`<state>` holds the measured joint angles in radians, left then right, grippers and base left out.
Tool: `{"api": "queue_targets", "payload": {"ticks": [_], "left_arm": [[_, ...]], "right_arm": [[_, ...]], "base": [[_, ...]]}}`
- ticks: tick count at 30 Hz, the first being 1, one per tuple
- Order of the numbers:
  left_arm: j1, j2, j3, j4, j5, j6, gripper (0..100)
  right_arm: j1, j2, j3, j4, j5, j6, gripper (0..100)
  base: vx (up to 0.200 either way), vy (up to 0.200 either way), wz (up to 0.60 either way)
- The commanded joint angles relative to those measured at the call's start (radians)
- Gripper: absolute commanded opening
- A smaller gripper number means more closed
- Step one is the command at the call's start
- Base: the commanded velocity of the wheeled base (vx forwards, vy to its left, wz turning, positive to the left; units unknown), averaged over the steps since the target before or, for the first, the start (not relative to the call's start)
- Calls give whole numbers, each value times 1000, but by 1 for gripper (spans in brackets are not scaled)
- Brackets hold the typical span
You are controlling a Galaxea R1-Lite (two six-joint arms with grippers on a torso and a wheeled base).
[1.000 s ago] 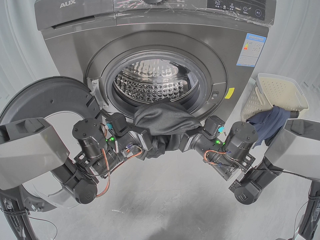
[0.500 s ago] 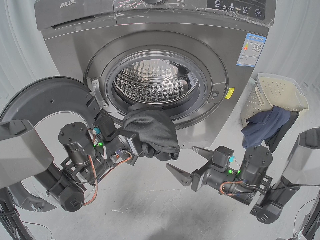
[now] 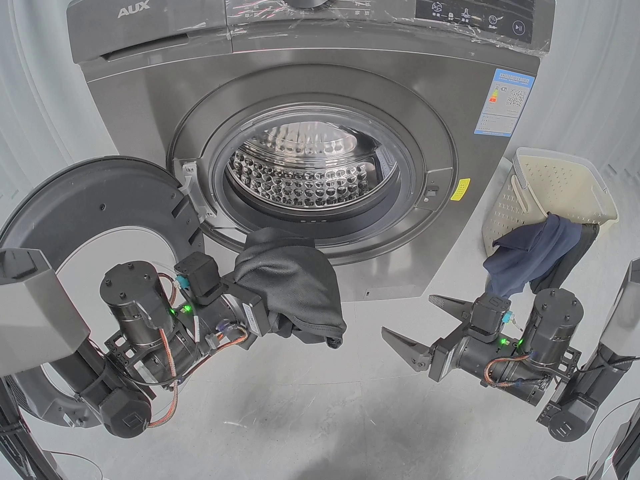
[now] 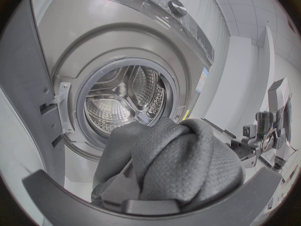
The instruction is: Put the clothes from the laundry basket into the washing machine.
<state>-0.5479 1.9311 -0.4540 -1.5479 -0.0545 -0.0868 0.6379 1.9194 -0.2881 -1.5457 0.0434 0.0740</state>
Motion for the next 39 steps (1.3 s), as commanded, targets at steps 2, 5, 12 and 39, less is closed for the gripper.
{"api": "queue_targets", "payload": {"ticks": [2,5,12,39], "left_arm": [[-4,32,6,-1,-1,6,0],[-7,32,12,-1,-1,7,0],[-10,34,34,-1,-16,12,0],[-35,63,35,-3,-16,27,0]], "right_arm": [[-3,-6,6,-1,0,1,100],[-3,-6,7,-1,0,1,100],[3,-8,7,-1,-4,3,100],[28,-14,17,-1,-23,9,100]], "base": [[200,0,0],[0,0,0],[29,0,0],[81,0,0]]}}
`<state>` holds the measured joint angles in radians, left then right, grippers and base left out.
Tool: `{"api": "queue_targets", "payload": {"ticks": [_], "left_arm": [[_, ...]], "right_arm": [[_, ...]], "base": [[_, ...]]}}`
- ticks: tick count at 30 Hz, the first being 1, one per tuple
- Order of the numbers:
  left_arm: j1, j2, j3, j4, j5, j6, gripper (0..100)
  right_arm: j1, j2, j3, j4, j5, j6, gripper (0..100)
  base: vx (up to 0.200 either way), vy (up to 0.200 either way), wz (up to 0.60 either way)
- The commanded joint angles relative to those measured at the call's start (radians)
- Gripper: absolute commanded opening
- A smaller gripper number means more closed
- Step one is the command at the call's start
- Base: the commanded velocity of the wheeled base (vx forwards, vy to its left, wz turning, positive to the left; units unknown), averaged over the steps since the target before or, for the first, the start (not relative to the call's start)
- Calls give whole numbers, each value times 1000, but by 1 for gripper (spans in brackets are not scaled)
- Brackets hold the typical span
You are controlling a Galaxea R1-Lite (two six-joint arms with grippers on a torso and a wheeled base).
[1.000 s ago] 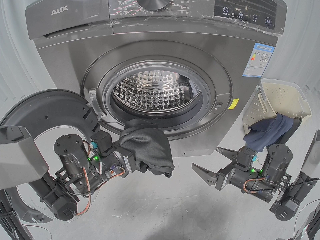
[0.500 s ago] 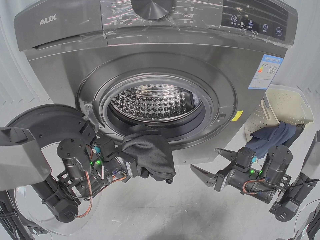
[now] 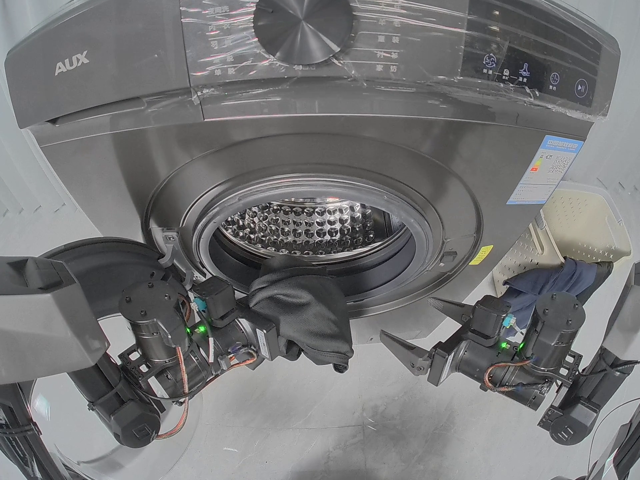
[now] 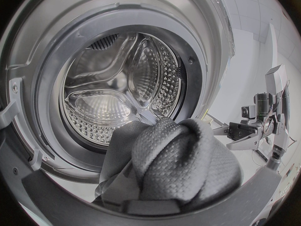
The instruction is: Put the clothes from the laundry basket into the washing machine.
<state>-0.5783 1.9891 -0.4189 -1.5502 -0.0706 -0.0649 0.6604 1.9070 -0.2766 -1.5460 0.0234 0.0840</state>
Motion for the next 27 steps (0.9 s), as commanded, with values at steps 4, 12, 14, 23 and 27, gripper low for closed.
{"api": "queue_targets", "payload": {"ticks": [4,12,14,23,27], "left_arm": [[-6,5,-1,-1,2,10,0],[-3,17,-4,-1,6,13,0],[-5,22,-3,-1,8,13,0],[-3,23,-3,-1,8,11,0],[-5,27,-3,-1,8,11,0]], "right_arm": [[5,-2,5,0,-5,0,100],[5,-2,5,-2,-5,0,100],[5,-2,5,0,-5,0,100],[5,1,5,0,-5,2,100],[5,1,5,0,-5,2,100]], "base": [[0,0,0],[0,-25,0],[0,-200,0],[0,-67,0],[0,0,0]]}}
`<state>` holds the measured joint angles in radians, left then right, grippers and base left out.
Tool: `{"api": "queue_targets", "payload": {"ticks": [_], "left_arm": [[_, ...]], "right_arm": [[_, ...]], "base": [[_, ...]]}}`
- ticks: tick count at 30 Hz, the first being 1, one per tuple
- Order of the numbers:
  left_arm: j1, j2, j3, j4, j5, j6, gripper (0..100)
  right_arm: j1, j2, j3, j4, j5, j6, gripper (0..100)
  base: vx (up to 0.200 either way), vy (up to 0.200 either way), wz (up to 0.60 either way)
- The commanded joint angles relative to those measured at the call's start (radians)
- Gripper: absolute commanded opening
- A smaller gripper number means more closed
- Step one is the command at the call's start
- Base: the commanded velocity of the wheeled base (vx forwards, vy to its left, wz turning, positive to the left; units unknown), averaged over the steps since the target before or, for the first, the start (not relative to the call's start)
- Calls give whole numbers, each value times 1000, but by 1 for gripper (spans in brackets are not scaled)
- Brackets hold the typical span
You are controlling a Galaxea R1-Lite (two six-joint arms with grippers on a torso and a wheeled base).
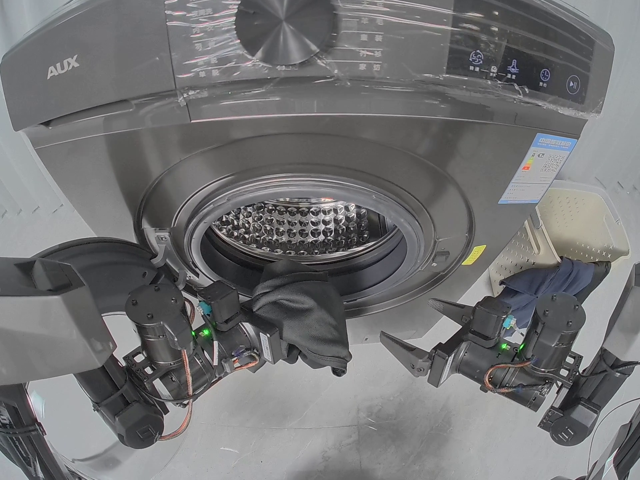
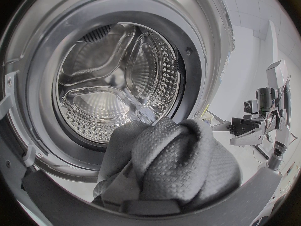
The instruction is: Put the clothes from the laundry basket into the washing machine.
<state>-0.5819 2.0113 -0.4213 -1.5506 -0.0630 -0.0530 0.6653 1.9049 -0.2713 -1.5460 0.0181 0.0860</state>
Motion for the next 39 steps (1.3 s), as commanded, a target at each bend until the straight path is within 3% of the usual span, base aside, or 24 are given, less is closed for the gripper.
{"api": "queue_targets", "payload": {"ticks": [1,10,15,17,22,27,30,34,39], "left_arm": [[-1,4,-1,0,0,-1,0],[1,4,-4,0,-1,-2,0],[-4,4,-1,0,0,-1,0],[-24,15,-4,4,0,-16,0],[-55,95,-54,4,28,-16,0],[-41,204,-225,4,35,-21,0],[-29,253,-307,6,77,-27,0],[-16,310,-396,6,92,-28,0],[-3,374,-534,11,100,-48,0]], "right_arm": [[0,3,-2,-2,0,0,100],[16,3,0,-2,0,0,100],[74,-1,1,-2,-6,5,100],[86,-1,1,-2,-17,6,100],[88,-1,7,-2,-15,6,100],[99,-6,14,-2,-15,6,100],[102,-12,18,-2,-15,5,100],[109,-24,43,0,-15,1,100],[114,-24,44,0,-15,0,100]], "base": [[0,0,0],[67,0,0],[0,0,0],[0,0,0],[0,0,0],[0,0,0],[0,0,0],[0,0,0],[0,0,0]]}}
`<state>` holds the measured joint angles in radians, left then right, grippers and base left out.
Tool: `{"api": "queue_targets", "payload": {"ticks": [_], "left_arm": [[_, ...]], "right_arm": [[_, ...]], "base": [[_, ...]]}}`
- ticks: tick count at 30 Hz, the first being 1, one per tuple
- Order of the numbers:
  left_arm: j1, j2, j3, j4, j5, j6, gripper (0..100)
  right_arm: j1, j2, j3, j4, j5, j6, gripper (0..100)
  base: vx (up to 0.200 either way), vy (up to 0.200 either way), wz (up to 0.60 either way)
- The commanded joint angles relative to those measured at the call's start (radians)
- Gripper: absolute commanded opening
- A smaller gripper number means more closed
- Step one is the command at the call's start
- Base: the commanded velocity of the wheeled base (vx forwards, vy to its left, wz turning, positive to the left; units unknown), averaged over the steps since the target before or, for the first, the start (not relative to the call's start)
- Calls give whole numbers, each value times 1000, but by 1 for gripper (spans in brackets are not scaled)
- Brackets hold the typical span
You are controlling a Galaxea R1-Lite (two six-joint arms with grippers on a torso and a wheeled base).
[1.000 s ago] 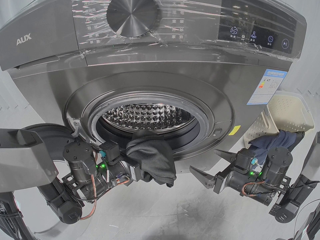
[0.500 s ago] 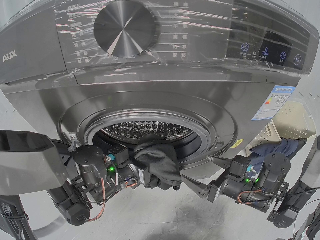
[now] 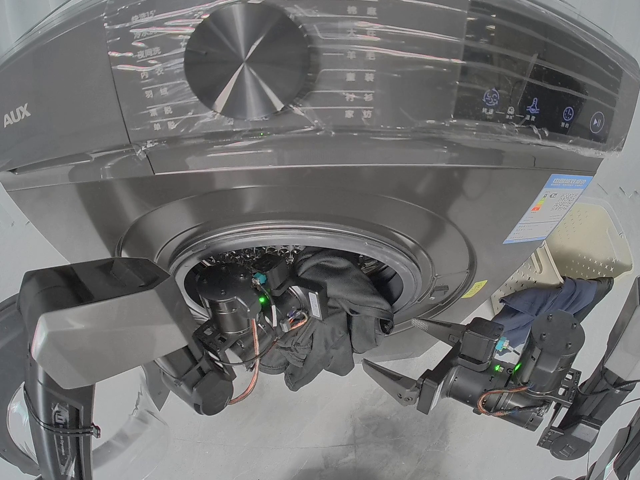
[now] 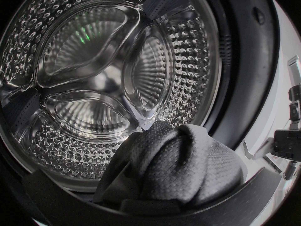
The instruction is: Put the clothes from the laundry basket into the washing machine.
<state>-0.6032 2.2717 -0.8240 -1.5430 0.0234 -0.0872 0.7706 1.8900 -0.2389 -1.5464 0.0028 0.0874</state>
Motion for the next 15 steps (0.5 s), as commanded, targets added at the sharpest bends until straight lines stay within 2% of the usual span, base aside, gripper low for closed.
{"api": "queue_targets", "payload": {"ticks": [1,4,5,6,9,15], "left_arm": [[22,138,-188,9,15,-14,0],[62,187,-337,58,41,-12,0],[66,190,-349,67,44,-12,0],[89,206,-420,119,64,-12,0],[125,224,-521,187,72,-12,0],[135,253,-633,259,78,-19,0]], "right_arm": [[15,-9,10,0,0,-2,100],[19,-9,12,0,0,0,100],[19,-9,12,0,0,0,100],[19,-9,12,0,0,0,100],[19,-9,12,0,0,0,100],[19,-3,9,0,0,2,100]], "base": [[0,0,0],[0,0,0],[0,0,0],[0,0,0],[0,0,0],[0,0,0]]}}
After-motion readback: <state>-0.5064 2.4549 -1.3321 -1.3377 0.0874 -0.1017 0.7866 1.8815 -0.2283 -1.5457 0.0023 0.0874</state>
